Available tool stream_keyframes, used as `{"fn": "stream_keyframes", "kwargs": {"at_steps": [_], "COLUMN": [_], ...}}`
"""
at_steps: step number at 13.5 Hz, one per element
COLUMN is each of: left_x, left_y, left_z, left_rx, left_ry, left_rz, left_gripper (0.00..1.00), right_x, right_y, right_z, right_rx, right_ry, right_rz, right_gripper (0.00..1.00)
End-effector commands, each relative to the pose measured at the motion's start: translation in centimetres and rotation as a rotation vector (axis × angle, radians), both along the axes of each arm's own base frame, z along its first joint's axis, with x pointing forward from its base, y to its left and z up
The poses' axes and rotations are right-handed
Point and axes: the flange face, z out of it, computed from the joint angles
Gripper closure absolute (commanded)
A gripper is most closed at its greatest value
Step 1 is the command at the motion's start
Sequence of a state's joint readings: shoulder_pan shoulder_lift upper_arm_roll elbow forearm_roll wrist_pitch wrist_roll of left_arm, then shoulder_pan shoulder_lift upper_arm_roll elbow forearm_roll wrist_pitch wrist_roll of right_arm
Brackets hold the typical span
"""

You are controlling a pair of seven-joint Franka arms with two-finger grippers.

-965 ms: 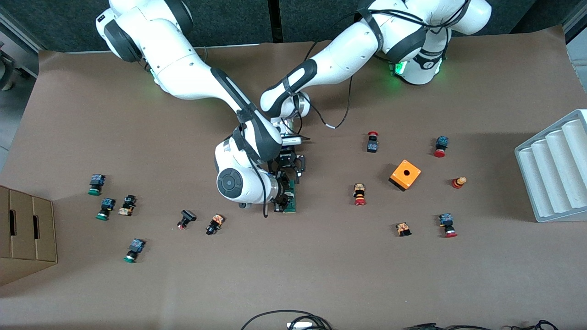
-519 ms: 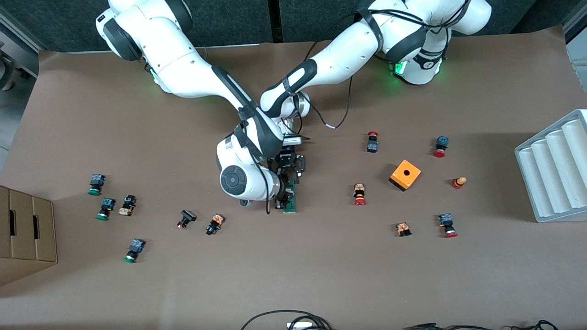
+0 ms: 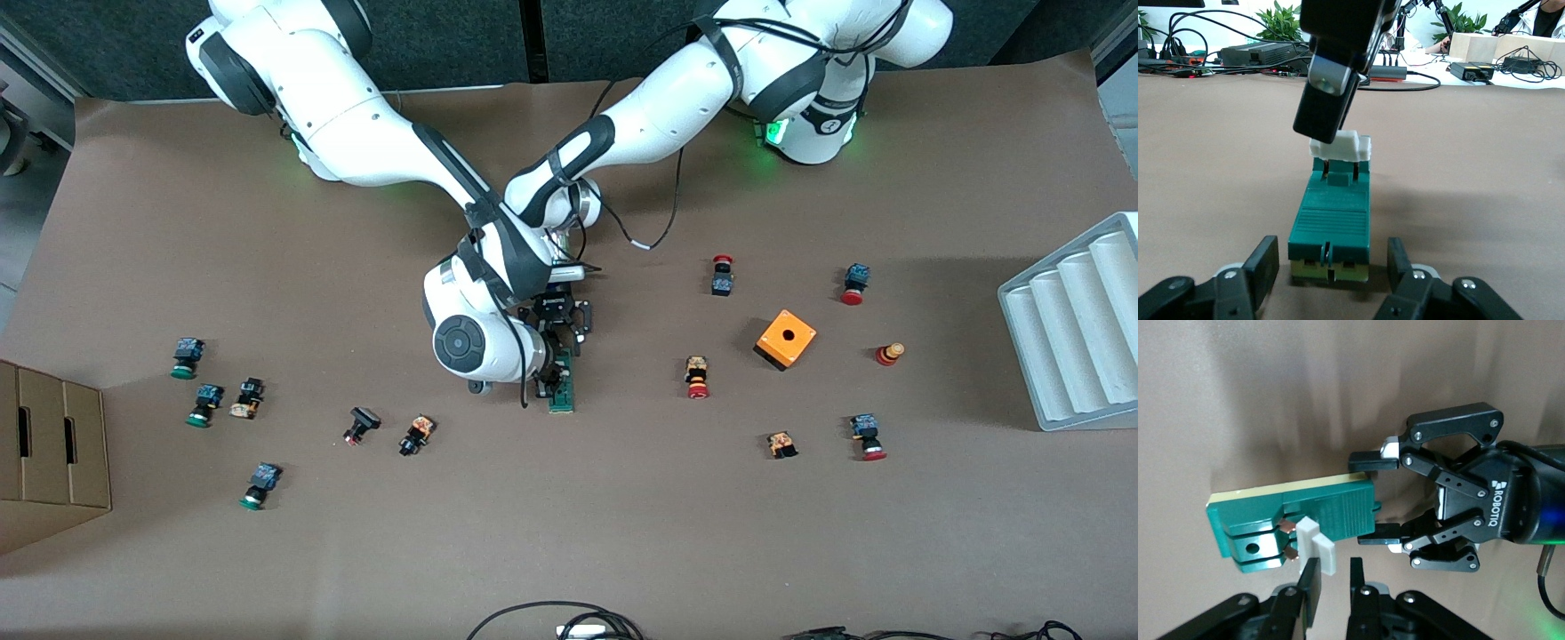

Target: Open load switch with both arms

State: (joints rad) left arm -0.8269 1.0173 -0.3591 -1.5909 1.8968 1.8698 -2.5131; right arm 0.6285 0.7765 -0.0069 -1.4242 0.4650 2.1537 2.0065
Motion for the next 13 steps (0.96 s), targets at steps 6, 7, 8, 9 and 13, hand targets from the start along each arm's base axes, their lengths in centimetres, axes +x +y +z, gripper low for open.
{"fn": "stream_keyframes", "kwargs": {"at_steps": [6, 7, 8, 9, 13], "left_x": [-0.2, -0.2, -0.2, -0.2, -0.2], "left_y": [-0.3, -0.3, -0.3, -0.3, -0.3], "left_z": [-0.1, -0.1, -0.1, -0.1, -0.1], "left_rx": [-0.005, -0.005, -0.005, -0.005, -0.006], "left_ry": [-0.011, -0.011, -0.011, -0.011, -0.010], "left_rz": [-0.002, -0.002, -0.002, -0.002, -0.001], "left_gripper": [0.26, 0.26, 0.26, 0.26, 0.26], "right_x": [-1.3, -1.2, -1.2, -1.2, -1.0], "right_y": [-0.2, -0.3, -0.3, -0.2, -0.4], "right_z": [-1.4, -1.6, -1.8, -2.0, -1.8], "right_rx": [-0.046, -0.049, -0.049, -0.048, -0.045], "right_ry": [-0.016, -0.014, -0.018, -0.022, -0.025], "right_rz": [0.031, 0.030, 0.029, 0.028, 0.018], "right_gripper": [0.75, 0.75, 0.75, 0.75, 0.75]}}
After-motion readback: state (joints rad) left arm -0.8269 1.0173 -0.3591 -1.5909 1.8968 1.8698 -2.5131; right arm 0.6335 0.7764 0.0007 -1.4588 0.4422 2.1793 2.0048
